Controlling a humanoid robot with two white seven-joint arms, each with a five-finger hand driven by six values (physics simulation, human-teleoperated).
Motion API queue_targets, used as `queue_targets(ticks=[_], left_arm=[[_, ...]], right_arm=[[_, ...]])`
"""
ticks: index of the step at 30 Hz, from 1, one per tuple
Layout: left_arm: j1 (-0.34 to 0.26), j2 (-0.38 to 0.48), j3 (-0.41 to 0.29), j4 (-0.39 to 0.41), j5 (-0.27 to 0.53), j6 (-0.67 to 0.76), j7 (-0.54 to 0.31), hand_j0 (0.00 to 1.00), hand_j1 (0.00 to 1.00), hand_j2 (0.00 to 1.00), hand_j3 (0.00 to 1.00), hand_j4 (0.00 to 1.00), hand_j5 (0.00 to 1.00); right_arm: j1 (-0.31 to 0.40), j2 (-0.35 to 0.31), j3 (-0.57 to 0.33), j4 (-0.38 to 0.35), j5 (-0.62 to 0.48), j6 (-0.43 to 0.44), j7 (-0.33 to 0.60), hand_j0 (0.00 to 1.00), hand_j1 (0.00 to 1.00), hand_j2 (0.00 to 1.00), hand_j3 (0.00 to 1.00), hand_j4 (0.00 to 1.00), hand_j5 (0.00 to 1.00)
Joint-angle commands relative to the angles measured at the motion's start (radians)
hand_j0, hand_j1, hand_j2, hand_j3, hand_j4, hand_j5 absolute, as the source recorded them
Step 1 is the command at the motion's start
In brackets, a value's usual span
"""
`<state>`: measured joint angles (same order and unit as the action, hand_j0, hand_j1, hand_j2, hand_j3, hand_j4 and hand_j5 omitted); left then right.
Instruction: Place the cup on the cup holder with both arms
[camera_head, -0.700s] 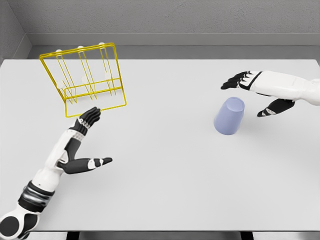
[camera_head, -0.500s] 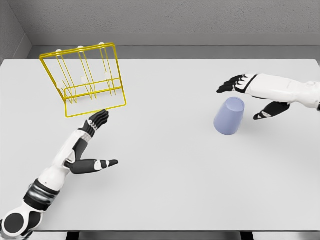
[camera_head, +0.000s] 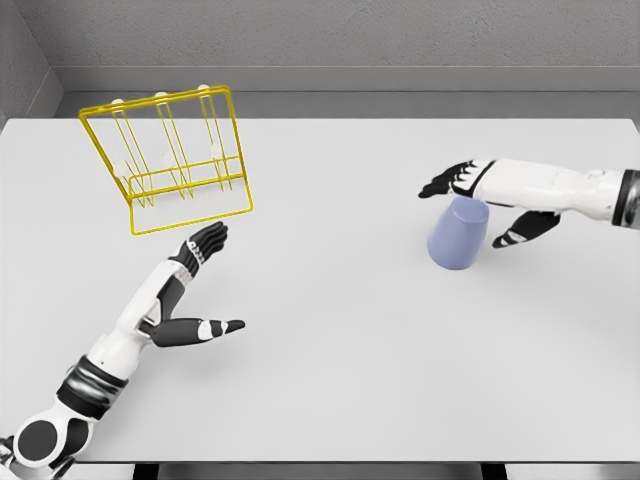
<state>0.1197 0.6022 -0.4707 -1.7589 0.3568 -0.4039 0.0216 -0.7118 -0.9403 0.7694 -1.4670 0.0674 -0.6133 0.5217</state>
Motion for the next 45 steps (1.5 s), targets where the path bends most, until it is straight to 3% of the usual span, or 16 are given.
queue_targets(ticks=[1, 12, 14, 28, 41, 45], left_arm=[[0.000, 0.002, 0.003, -0.001, 0.010, 0.088, 0.000, 1.00, 1.00, 1.00, 1.00, 1.00, 1.00], [0.020, 0.008, 0.021, -0.002, 0.014, 0.020, 0.003, 1.00, 1.00, 1.00, 1.00, 1.00, 1.00], [0.046, 0.004, 0.055, -0.002, 0.014, 0.019, -0.002, 1.00, 1.00, 1.00, 1.00, 1.00, 1.00], [0.040, 0.001, 0.055, -0.004, 0.018, 0.007, -0.003, 1.00, 1.00, 1.00, 1.00, 1.00, 1.00], [0.044, -0.002, 0.058, -0.004, 0.019, -0.016, -0.003, 1.00, 1.00, 1.00, 1.00, 1.00, 1.00], [0.046, -0.029, 0.058, -0.004, 0.018, -0.016, -0.006, 1.00, 1.00, 1.00, 1.00, 1.00, 1.00]], right_arm=[[0.000, 0.003, 0.005, 0.014, -0.005, 0.002, 0.021, 1.00, 1.00, 1.00, 1.00, 1.00, 1.00], [-0.025, 0.026, 0.018, 0.039, 0.014, 0.002, 0.063, 1.00, 1.00, 1.00, 1.00, 1.00, 1.00], [-0.037, 0.029, 0.024, 0.056, 0.014, 0.002, 0.063, 1.00, 1.00, 1.00, 1.00, 1.00, 1.00], [-0.064, 0.058, 0.045, 0.109, 0.015, 0.002, 0.066, 1.00, 1.00, 1.00, 1.00, 1.00, 1.00], [-0.074, 0.077, 0.059, 0.109, 0.015, 0.002, 0.081, 1.00, 1.00, 1.00, 1.00, 1.00, 1.00], [-0.074, 0.086, 0.059, 0.143, 0.015, 0.002, 0.089, 1.00, 1.00, 1.00, 1.00, 1.00, 1.00]])
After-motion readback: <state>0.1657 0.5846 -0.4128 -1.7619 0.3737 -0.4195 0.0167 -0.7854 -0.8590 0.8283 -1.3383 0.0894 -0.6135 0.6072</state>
